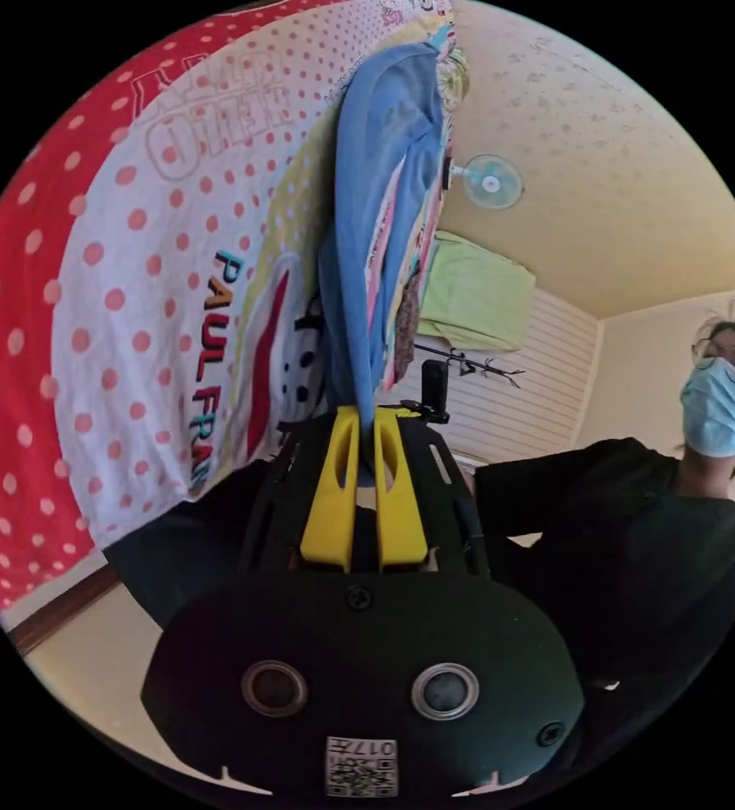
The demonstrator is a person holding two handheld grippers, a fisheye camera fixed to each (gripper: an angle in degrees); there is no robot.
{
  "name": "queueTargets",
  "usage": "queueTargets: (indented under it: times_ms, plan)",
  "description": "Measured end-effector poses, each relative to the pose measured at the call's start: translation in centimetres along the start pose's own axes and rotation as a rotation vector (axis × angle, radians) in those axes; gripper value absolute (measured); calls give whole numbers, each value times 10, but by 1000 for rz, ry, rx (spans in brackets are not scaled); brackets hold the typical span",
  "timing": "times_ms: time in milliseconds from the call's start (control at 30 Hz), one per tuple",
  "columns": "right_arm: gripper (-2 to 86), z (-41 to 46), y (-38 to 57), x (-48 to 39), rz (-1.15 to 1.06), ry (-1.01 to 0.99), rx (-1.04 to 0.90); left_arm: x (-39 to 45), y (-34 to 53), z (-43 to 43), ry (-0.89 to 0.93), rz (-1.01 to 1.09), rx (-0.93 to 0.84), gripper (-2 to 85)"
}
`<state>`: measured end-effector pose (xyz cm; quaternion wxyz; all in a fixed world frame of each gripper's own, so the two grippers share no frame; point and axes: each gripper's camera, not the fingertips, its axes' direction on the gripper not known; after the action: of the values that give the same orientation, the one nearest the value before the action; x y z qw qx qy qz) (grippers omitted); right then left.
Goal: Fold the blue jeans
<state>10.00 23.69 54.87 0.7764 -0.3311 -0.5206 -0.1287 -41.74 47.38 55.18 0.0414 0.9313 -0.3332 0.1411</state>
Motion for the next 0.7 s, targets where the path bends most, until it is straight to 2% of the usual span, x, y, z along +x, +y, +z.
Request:
queueTargets:
  times_ms: [100,200,267,333,433,500,567,700]
  plan:
    - [7,-21,18,-14,-55,-30,-59,-11,34,-52,73,-38,-21,15]
    - [7,-22,29,10,68,153,-82,-50,59,-83,-172,-84,-60,1]
    - [9,-12,35,35,254,225,-129,-88,77,-93,-348,-124,-174,-6]
    - [13,-15,45,32,235,194,-90,-101,97,-112,-447,-167,-154,-7]
    - [29,-32,69,35,237,177,-67,-82,115,-136,-478,-125,-86,1]
    - [44,-56,86,43,291,231,-17,-55,106,-131,-505,-58,-67,40]
    - [58,-102,111,54,349,353,141,-12,73,-92,-483,93,-91,93]
    - [64,-172,141,84,461,472,399,26,6,14,-347,279,-189,109]
